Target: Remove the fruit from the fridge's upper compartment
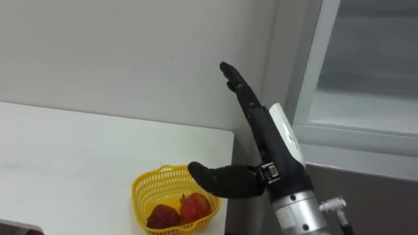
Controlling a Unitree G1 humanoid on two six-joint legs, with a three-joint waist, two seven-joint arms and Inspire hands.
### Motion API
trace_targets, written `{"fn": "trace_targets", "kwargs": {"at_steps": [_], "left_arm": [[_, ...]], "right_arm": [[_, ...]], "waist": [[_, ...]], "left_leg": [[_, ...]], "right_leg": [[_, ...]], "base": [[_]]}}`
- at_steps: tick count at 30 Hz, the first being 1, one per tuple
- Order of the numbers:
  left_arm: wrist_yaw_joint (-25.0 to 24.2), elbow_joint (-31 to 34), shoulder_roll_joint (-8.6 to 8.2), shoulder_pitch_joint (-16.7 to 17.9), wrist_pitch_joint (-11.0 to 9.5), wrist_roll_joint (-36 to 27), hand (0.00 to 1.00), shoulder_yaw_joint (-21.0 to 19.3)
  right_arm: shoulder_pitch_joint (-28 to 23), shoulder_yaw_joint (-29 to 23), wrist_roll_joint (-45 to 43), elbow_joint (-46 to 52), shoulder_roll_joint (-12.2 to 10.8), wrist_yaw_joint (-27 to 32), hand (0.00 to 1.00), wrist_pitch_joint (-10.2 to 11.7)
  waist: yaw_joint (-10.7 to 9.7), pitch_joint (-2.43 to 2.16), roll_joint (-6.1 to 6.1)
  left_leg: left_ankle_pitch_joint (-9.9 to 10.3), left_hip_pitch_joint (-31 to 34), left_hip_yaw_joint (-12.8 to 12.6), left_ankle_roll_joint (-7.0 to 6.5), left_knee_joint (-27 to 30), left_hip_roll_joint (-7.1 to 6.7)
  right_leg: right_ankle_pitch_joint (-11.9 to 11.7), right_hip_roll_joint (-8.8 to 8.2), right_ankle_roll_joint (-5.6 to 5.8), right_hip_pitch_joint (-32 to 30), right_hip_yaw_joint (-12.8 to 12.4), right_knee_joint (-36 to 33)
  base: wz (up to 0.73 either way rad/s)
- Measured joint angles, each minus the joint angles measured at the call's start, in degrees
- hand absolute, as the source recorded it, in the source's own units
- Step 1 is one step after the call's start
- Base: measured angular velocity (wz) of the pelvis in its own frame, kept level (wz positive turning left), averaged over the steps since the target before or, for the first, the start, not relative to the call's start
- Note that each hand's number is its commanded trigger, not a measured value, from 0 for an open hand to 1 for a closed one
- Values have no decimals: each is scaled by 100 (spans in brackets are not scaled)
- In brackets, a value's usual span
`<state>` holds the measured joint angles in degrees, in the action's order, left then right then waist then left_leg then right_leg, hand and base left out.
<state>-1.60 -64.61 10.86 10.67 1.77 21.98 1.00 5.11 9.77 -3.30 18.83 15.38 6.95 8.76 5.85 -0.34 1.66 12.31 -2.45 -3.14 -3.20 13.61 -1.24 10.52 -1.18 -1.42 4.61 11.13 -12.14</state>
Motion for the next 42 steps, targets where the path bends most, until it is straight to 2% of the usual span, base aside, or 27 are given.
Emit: {"fn": "trace_targets", "kwargs": {"at_steps": [1,4,7,11,15,17,20,27,29,39,42], "left_arm": [[29,-7,-21,13,-3,2,0,55],[141,-11,-94,24,-8,3,0,140],[259,-12,-124,55,-56,1,0,267],[276,-9,-163,68,-114,1,0,372],[274,-11,-161,114,-153,-4,0,372],[257,-6,-162,100,-173,-3,0,485],[233,-6,-182,105,-198,-1,0,495],[255,39,-192,81,-171,4,0,501],[270,39,-185,49,-155,3,0,609],[342,28,-162,-7,-133,4,0,889],[339,40,-163,-6,-126,5,0,955]], "right_arm": [[-186,0,0,194,-21,11,0,0],[-349,-17,-35,522,-70,108,0,7],[-499,-49,-96,747,-189,319,0,21],[-670,-291,-154,902,-258,588,0,270],[-812,-483,-163,903,-432,911,0,386],[-867,-565,-155,902,-439,1073,0,394],[-978,-690,-147,894,-439,1242,0,436],[-1359,-778,-163,825,-455,1523,0,437],[-1388,-778,-158,694,-456,1561,0,427],[-1584,-778,-143,420,-504,1754,0,414],[-1793,-794,-128,365,-504,1754,0,403]], "waist": [[-97,-11,-36],[-255,10,-135],[-342,4,-206],[-487,-24,-271],[-574,-29,-278],[-692,-32,-278],[-736,-29,-275],[-933,-26,-279],[-1029,-18,-278],[-1096,-7,-307],[-1160,-6,-331]], "left_leg": [[7,15,-3,-7,1,-2],[11,36,-151,-10,-14,21],[15,23,-271,-4,-38,52],[14,-35,-390,-2,-127,60],[10,-112,-487,6,-231,76],[10,-127,-524,7,-237,78],[11,-202,-633,8,-326,86],[20,-202,-719,14,-412,93],[20,-196,-739,14,-420,95],[59,-200,-849,53,-394,155],[60,-160,-884,54,-390,152]], "right_leg": [[0,-5,1,-21,-1,-12],[0,11,2,-127,-148,-58],[-12,38,-8,-166,-246,-58],[-12,54,-7,-179,-337,-32],[-24,93,-3,-178,-454,48],[-37,143,7,-172,-515,56],[-40,164,9,-181,-626,49],[-42,175,11,-255,-663,36],[-42,179,11,-270,-705,35],[-56,231,-11,-299,-817,40],[-56,232,-12,-364,-875,44]], "base": [[-16],[-21],[-20],[-12],[-14],[-12],[-20],[-8],[-2],[-5],[-7]]}}
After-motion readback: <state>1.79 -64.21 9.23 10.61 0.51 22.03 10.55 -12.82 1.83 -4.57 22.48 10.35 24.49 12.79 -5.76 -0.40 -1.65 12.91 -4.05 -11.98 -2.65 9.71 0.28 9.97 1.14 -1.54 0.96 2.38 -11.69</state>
